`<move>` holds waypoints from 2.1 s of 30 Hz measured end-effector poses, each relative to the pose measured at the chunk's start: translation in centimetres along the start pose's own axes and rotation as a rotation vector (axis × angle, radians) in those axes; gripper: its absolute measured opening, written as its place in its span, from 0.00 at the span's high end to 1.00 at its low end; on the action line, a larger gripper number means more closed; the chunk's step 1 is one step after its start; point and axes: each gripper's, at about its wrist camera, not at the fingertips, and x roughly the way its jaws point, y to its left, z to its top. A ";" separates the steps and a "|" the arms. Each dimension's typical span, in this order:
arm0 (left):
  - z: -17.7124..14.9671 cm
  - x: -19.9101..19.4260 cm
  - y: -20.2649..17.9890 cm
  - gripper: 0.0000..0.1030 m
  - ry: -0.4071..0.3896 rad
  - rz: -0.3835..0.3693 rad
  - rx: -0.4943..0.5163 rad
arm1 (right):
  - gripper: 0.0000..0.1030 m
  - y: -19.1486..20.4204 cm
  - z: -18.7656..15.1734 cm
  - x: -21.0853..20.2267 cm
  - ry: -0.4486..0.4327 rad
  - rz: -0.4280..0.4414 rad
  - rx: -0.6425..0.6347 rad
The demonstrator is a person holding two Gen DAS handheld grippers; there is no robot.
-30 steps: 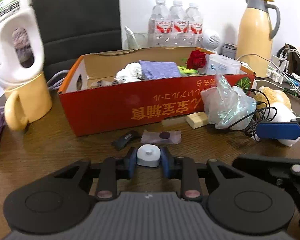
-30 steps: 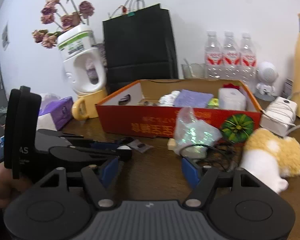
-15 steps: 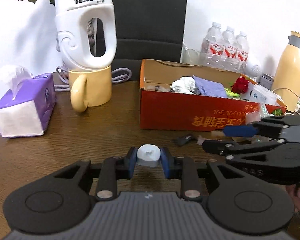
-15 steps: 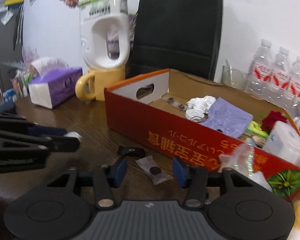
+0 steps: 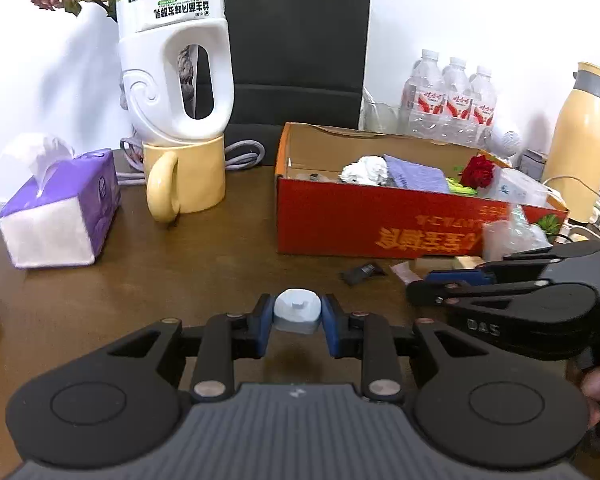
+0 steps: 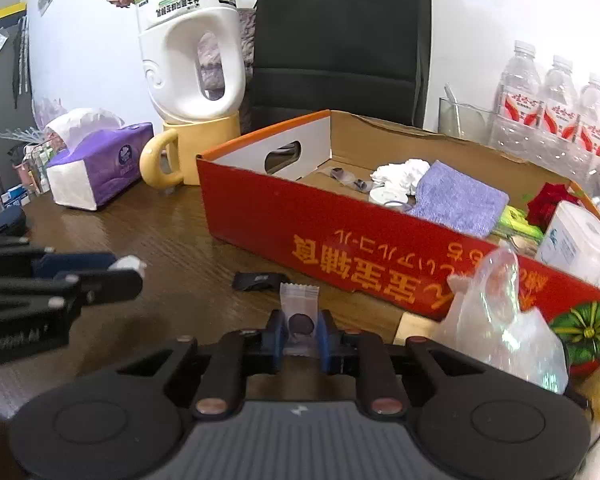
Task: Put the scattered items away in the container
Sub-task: 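Grasp the small white round cap with the left gripper while the right gripper grasps the clear candy packet, then carry the white cap and candy packet over the box and lower them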
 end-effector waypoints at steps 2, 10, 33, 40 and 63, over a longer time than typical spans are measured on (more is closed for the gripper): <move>-0.5 -1.0 -0.9 0.74 -0.019 0.016 0.021 | 0.86 0.3 -0.5 -0.8 -0.005 0.000 0.015; -2.3 -5.3 -3.5 0.74 -0.043 -0.005 0.023 | 0.86 1.4 -3.6 -9.9 -0.166 -0.094 0.057; -5.9 -17.3 -9.5 0.74 -0.223 -0.047 0.089 | 0.86 4.7 -10.9 -24.9 -0.391 -0.129 0.171; -5.9 -16.9 -9.7 0.74 -0.226 -0.050 0.091 | 0.86 5.1 -11.1 -25.0 -0.404 -0.125 0.164; 13.4 7.3 -9.1 0.73 0.034 -0.115 0.065 | 0.86 -11.4 7.7 -8.8 -0.162 -0.152 0.188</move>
